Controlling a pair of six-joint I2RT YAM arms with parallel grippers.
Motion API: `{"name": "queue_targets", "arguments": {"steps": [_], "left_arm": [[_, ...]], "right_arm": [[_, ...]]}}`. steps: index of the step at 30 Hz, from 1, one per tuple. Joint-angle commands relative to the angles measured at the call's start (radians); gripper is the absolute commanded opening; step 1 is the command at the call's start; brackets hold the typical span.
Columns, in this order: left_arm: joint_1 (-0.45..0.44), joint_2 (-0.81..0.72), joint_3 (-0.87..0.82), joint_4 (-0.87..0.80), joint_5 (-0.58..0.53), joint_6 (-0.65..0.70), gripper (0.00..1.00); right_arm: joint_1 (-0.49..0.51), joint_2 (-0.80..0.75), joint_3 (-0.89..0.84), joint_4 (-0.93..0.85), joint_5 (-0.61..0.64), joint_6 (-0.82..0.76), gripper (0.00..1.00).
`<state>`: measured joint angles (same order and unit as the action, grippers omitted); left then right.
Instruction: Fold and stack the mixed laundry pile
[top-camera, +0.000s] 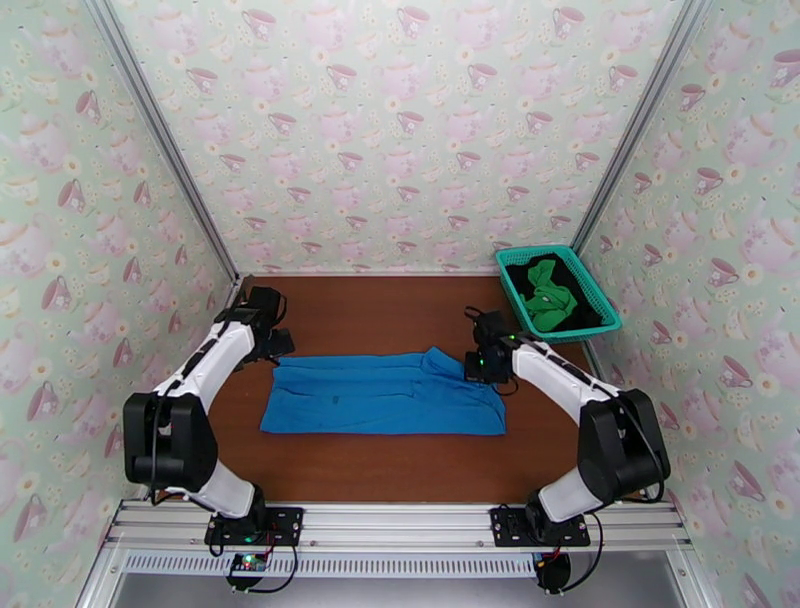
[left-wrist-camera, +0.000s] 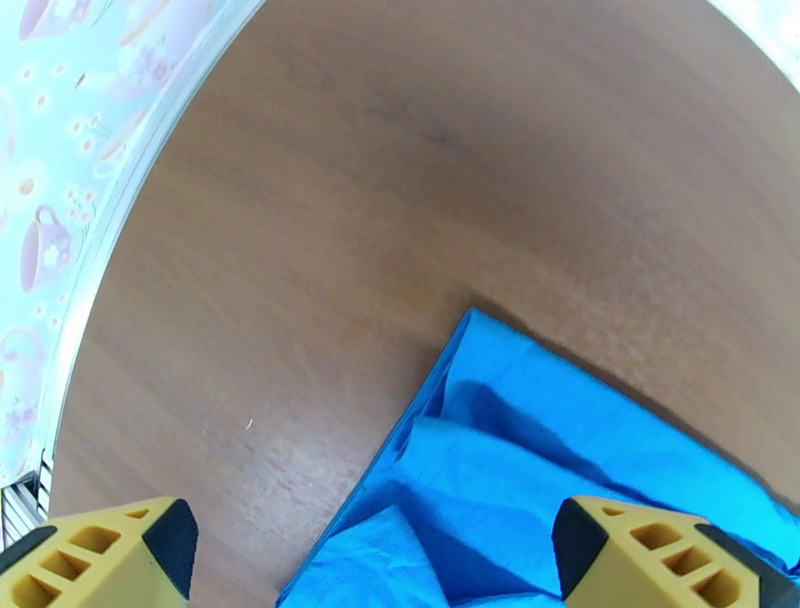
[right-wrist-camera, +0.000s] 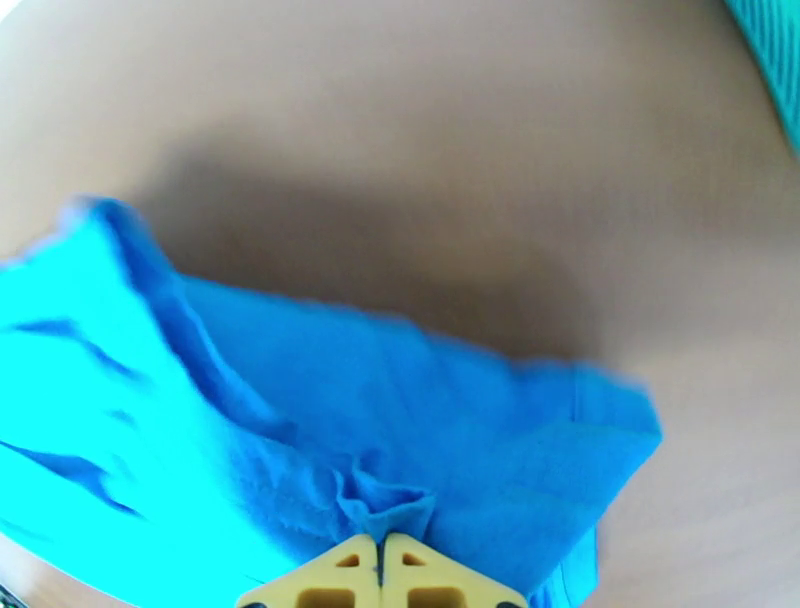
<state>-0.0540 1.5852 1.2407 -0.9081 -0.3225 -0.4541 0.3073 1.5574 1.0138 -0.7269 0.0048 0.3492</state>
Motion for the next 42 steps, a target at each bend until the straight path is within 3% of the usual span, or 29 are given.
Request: {"name": "queue_targets", "arguments": {"steps": [1, 6, 17, 23, 25, 28, 30, 37, 42], "left_arm": [[-0.005, -0.009, -0.011, 0.016, 0.016, -0.014, 1.0], [-0.006, 0.014, 0.004, 0.03, 0.015, -0.012, 1.0], [-0.005, 0.175, 0.086, 0.046, 0.003, 0.005, 1.0], [-0.006, 0.205, 0.097, 0.06, -0.001, 0.015, 1.0], [-0.007, 0.209, 0.1, 0.059, 0.002, 0.017, 1.0], [-0.008, 0.205, 0.103, 0.062, 0.005, 0.017, 1.0], [-0.01, 0.2, 0.102, 0.064, 0.007, 0.017, 1.0], [-0.012, 0.197, 0.095, 0.061, 0.007, 0.015, 1.0], [-0.014, 0.2, 0.098, 0.061, 0.009, 0.014, 1.0]], "right_arm": [[-0.004, 0.022, 0.04, 0.045, 0.108, 0.024, 0.0], [-0.005, 0.144, 0.194, 0.026, 0.203, 0.023, 0.0], [-0.033, 0.507, 0.602, -0.035, 0.232, -0.026, 0.0], [-0.039, 0.558, 0.653, -0.048, 0.206, -0.018, 0.03], [-0.04, 0.557, 0.649, -0.045, 0.197, -0.014, 0.09], [-0.039, 0.558, 0.649, -0.048, 0.187, -0.011, 0.36], [-0.039, 0.559, 0.651, -0.049, 0.186, -0.01, 0.39], [-0.052, 0.571, 0.672, -0.057, 0.18, -0.016, 0.35], [-0.062, 0.588, 0.686, -0.058, 0.166, -0.019, 0.19]]}}
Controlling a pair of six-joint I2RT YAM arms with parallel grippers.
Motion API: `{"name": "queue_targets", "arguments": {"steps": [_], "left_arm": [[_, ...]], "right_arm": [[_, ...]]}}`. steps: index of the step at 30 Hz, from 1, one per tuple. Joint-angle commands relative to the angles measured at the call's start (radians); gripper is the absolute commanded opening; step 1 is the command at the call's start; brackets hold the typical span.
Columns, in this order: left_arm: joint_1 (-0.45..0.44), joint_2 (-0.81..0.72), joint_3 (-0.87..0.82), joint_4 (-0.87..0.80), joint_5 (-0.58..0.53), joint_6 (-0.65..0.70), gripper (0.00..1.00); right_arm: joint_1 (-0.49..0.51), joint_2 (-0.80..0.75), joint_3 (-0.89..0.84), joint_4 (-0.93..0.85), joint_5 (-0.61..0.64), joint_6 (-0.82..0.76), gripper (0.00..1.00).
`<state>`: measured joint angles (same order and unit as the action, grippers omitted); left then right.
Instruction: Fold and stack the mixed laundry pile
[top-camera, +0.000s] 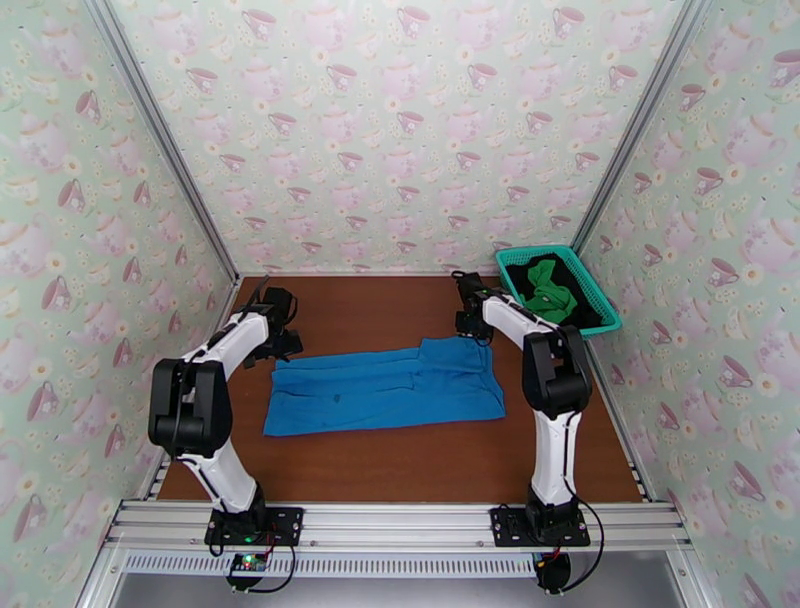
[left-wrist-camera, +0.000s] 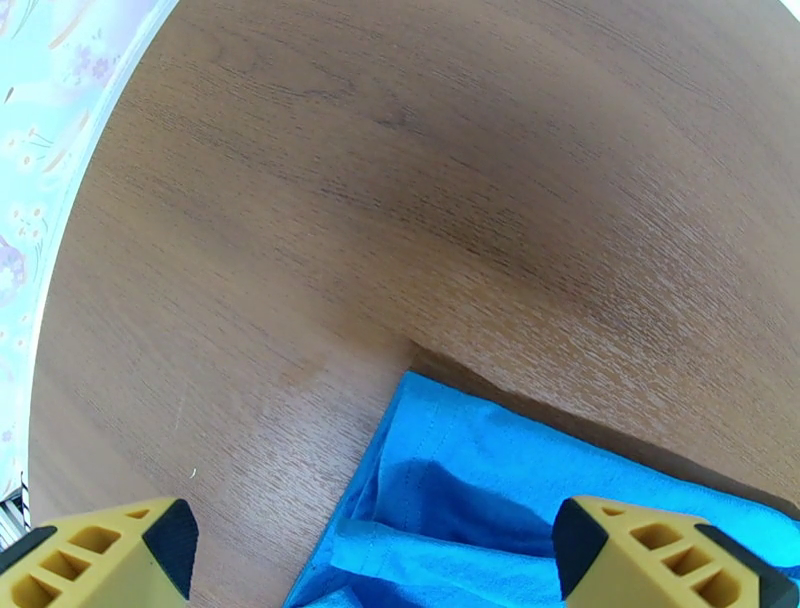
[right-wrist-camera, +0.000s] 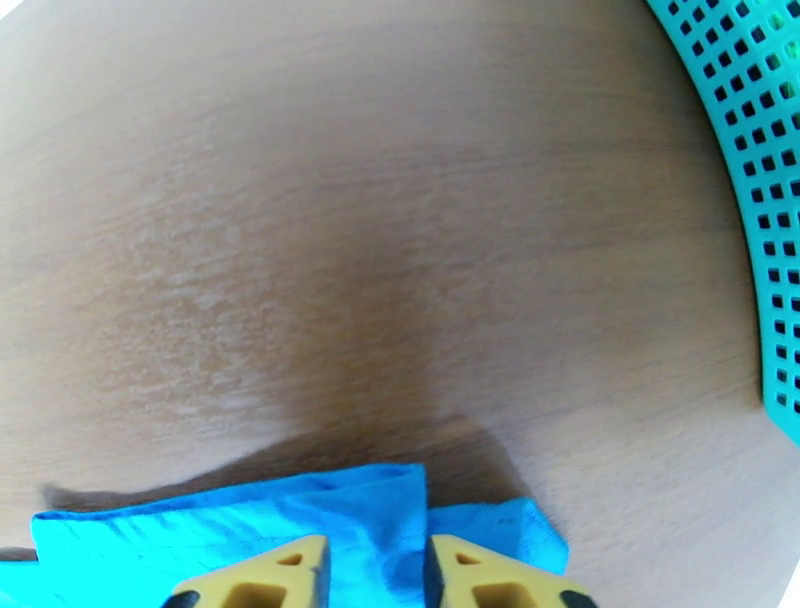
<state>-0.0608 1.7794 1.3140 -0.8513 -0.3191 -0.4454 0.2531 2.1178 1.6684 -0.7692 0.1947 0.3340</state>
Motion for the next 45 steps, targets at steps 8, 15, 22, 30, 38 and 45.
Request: {"name": "queue_targets", "arguments": {"steps": [8, 15, 22, 30, 38, 45], "left_arm": [[-0.009, 0.014, 0.019, 0.005, 0.002, 0.005, 1.0], [-0.01, 0.014, 0.018, 0.004, -0.005, 0.005, 1.0], [-0.011, 0.016, 0.018, 0.0, -0.011, 0.007, 1.0], [-0.014, -0.025, 0.014, -0.006, -0.015, 0.005, 1.0], [-0.02, -0.09, -0.021, 0.001, 0.0, -0.002, 1.0], [-0.06, -0.17, -0.091, 0.012, -0.004, -0.021, 1.0]], "right_arm": [[-0.014, 0.054, 0.05, -0.024, -0.05, -0.003, 0.3], [-0.014, 0.068, 0.052, -0.022, -0.059, 0.001, 0.22], [-0.013, 0.067, 0.059, -0.023, -0.074, 0.002, 0.0], [-0.012, -0.118, -0.029, 0.018, -0.134, -0.001, 0.0], [0.027, -0.383, -0.351, 0.099, -0.219, -0.009, 0.0], [0.146, -0.585, -0.707, 0.167, -0.246, 0.083, 0.0]]}}
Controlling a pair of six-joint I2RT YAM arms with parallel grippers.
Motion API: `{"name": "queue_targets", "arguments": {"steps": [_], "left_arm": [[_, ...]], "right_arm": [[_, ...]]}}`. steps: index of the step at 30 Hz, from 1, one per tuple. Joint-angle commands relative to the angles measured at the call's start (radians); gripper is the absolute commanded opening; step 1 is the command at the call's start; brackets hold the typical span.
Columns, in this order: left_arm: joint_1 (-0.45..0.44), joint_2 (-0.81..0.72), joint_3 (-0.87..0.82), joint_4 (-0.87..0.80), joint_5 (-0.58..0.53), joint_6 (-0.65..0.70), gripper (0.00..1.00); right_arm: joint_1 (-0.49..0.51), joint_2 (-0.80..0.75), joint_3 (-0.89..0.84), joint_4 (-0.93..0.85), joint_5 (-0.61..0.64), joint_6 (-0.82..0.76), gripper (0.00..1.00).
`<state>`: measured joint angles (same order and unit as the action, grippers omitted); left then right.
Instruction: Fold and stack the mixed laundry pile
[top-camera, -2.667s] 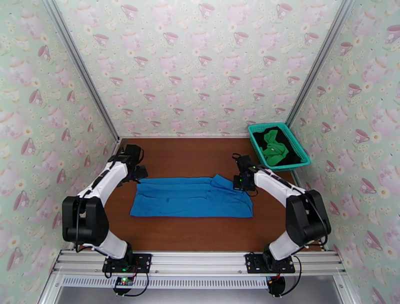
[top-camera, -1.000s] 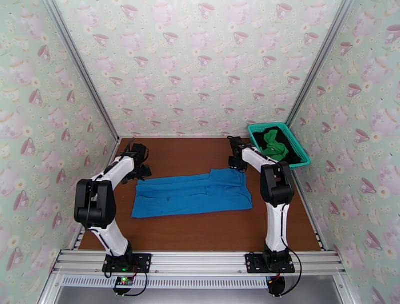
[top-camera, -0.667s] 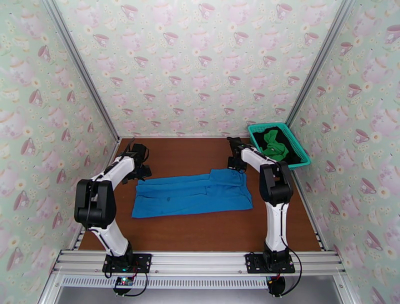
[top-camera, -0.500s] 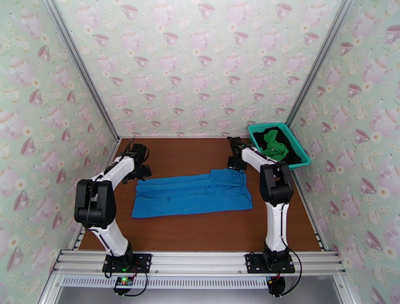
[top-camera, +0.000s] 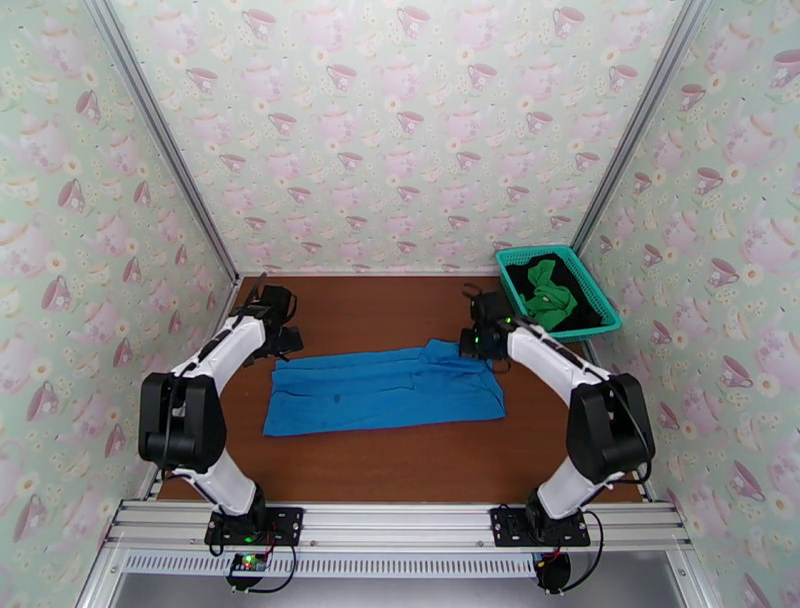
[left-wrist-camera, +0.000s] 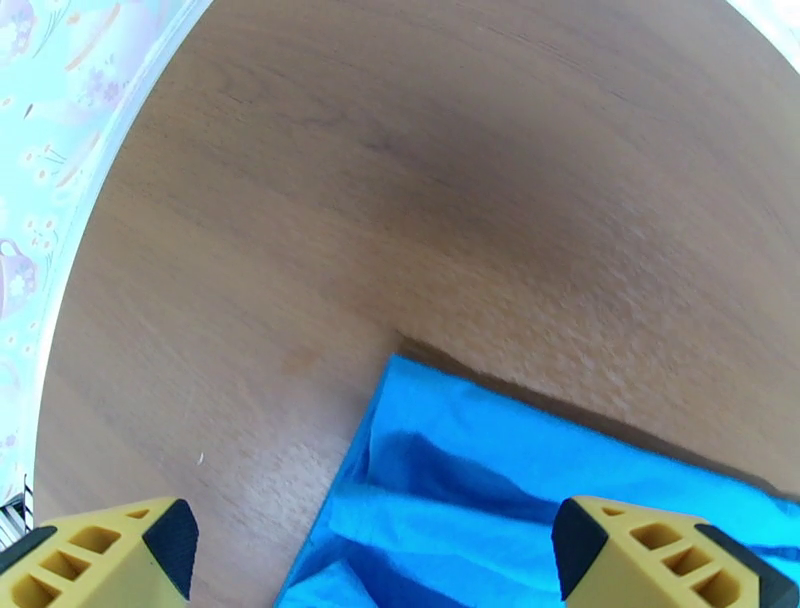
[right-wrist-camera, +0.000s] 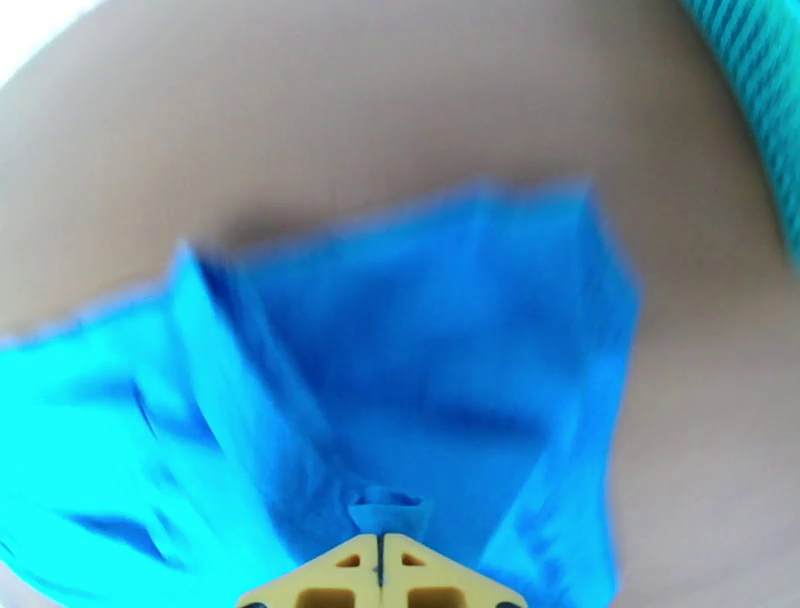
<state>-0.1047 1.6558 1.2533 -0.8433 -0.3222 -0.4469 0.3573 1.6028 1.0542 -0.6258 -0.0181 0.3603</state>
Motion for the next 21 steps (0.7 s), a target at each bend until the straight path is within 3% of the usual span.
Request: {"name": "queue_targets", "arguments": {"steps": [1, 6, 8, 10, 13, 15, 17, 21], "left_arm": [[-0.024, -0.062, -0.044, 0.008, -0.003, -0.023, 1.0], [-0.046, -0.137, -0.096, 0.007, -0.015, -0.039, 1.0], [-0.05, -0.164, -0.112, 0.01, -0.017, -0.042, 1.0], [-0.052, -0.185, -0.12, 0.008, -0.018, -0.044, 1.0], [-0.052, -0.194, -0.115, -0.001, -0.026, -0.041, 1.0], [-0.053, -0.192, -0.109, -0.008, -0.037, -0.037, 1.0], [-0.054, -0.188, -0.103, -0.008, -0.043, -0.036, 1.0], [-0.053, -0.177, -0.093, -0.004, -0.047, -0.037, 1.0]], "right_arm": [[0.069, -0.108, -0.147, 0.027, -0.03, 0.086, 0.0], [0.145, -0.226, -0.294, 0.023, 0.004, 0.197, 0.0], [0.147, -0.26, -0.32, 0.013, 0.02, 0.219, 0.14], [0.147, -0.292, -0.313, -0.013, 0.04, 0.221, 0.37], [0.147, -0.319, -0.248, -0.059, 0.076, 0.201, 0.5], [0.146, -0.305, -0.178, -0.077, 0.112, 0.184, 0.5], [0.139, -0.258, -0.104, -0.069, 0.125, 0.162, 0.43], [0.117, -0.073, 0.048, -0.006, 0.112, 0.131, 0.14]]}}
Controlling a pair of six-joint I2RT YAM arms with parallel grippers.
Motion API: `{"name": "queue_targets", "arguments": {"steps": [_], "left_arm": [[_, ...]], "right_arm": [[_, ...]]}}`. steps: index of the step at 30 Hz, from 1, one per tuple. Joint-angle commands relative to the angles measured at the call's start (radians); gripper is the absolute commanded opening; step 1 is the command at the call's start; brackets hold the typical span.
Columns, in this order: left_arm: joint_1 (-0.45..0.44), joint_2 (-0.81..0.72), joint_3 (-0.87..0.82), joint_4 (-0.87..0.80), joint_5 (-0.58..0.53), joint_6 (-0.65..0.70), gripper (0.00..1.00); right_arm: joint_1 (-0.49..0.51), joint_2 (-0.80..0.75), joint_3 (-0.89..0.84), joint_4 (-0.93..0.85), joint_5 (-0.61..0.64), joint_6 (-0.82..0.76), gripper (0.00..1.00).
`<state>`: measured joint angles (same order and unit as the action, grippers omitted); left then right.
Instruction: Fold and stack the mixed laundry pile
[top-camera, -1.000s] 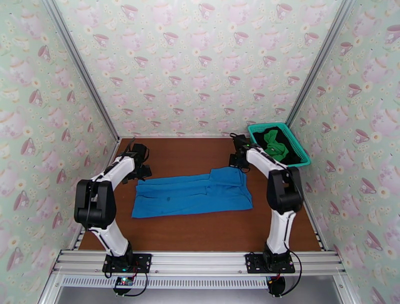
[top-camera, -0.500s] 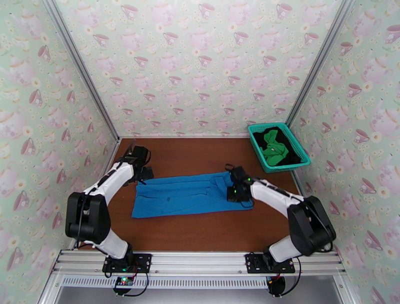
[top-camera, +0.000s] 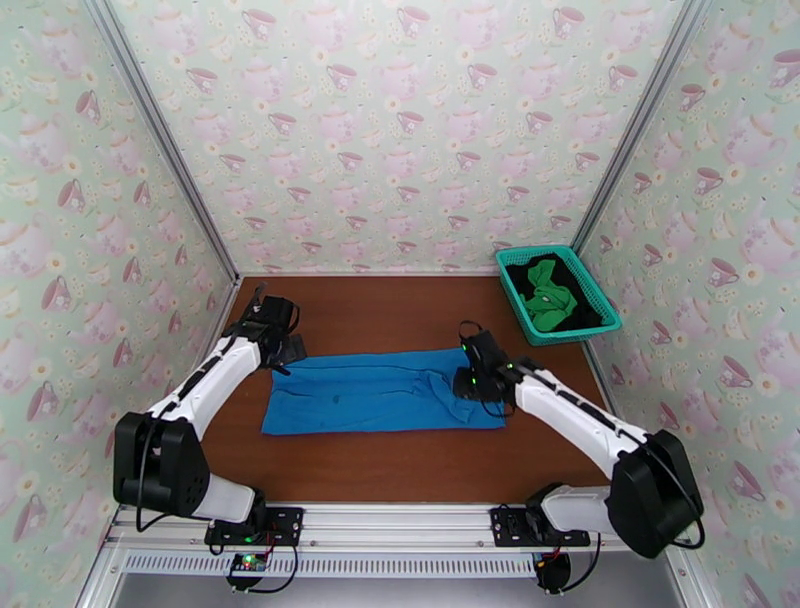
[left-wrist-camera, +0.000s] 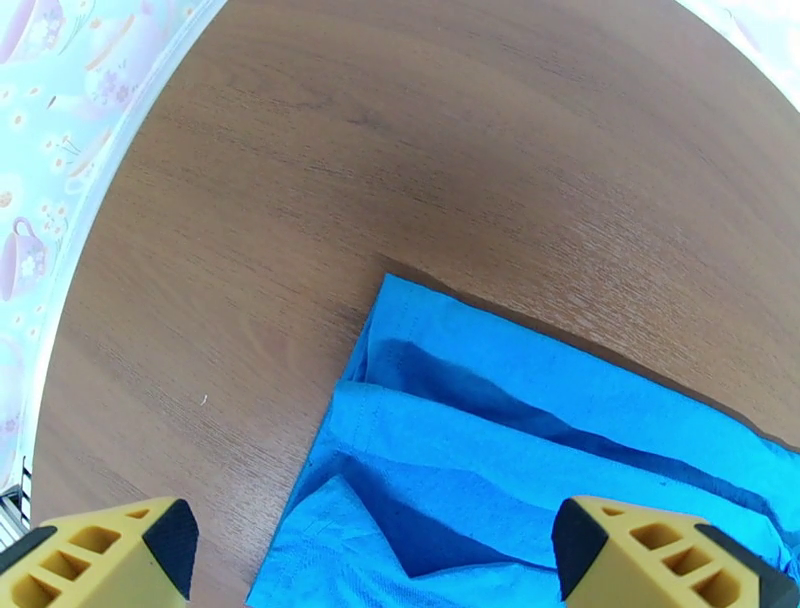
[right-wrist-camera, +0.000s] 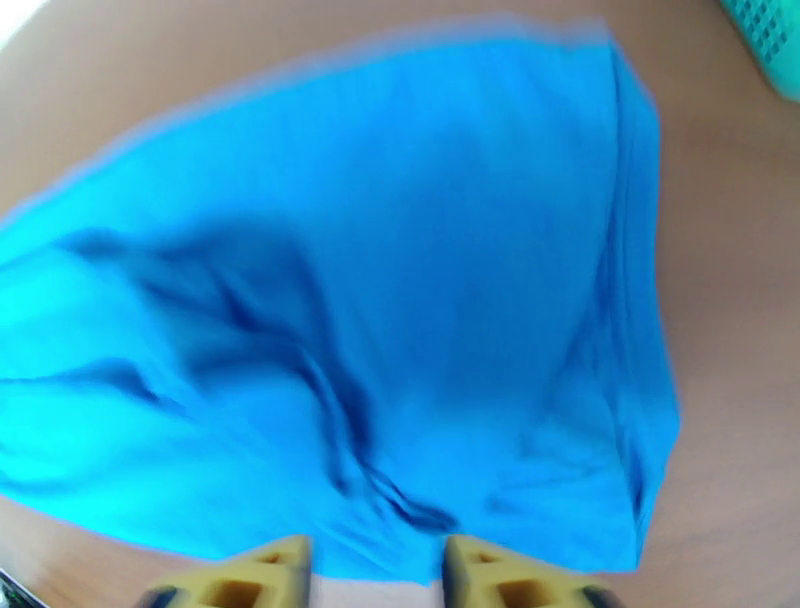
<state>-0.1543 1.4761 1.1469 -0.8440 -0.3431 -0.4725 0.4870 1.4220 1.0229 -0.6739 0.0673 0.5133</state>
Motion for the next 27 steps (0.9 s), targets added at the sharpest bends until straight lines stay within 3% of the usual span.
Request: {"name": "queue_targets", "arguments": {"steps": [1, 3, 6, 12, 17, 23, 25, 27], "left_arm": [[-0.002, 0.005, 0.017, -0.004, -0.027, -0.011, 1.0], [-0.002, 0.007, 0.031, -0.01, -0.031, -0.005, 1.0], [-0.002, -0.005, 0.046, -0.023, -0.036, 0.005, 1.0], [-0.003, -0.046, 0.063, -0.038, -0.045, 0.011, 1.0], [-0.002, -0.063, 0.077, -0.043, -0.04, 0.009, 1.0], [-0.003, -0.053, 0.071, -0.038, -0.036, 0.012, 1.0], [-0.002, -0.051, 0.067, -0.04, -0.045, 0.014, 1.0], [-0.003, -0.051, 0.063, -0.041, -0.049, 0.018, 1.0]], "right_arm": [[-0.014, 0.157, 0.116, 0.047, 0.033, -0.027, 0.1], [-0.015, 0.27, 0.187, 0.048, 0.037, -0.035, 0.0], [-0.002, 0.362, 0.202, 0.077, -0.039, -0.024, 0.0], [0.116, 0.314, 0.049, 0.157, -0.065, 0.045, 0.0], [0.226, 0.275, -0.047, 0.184, 0.02, 0.12, 0.0], [0.245, 0.332, -0.048, 0.173, 0.058, 0.149, 0.0], [0.241, 0.308, -0.027, 0.12, 0.092, 0.148, 0.08], [0.221, 0.254, -0.015, 0.05, 0.133, 0.143, 0.26]]}}
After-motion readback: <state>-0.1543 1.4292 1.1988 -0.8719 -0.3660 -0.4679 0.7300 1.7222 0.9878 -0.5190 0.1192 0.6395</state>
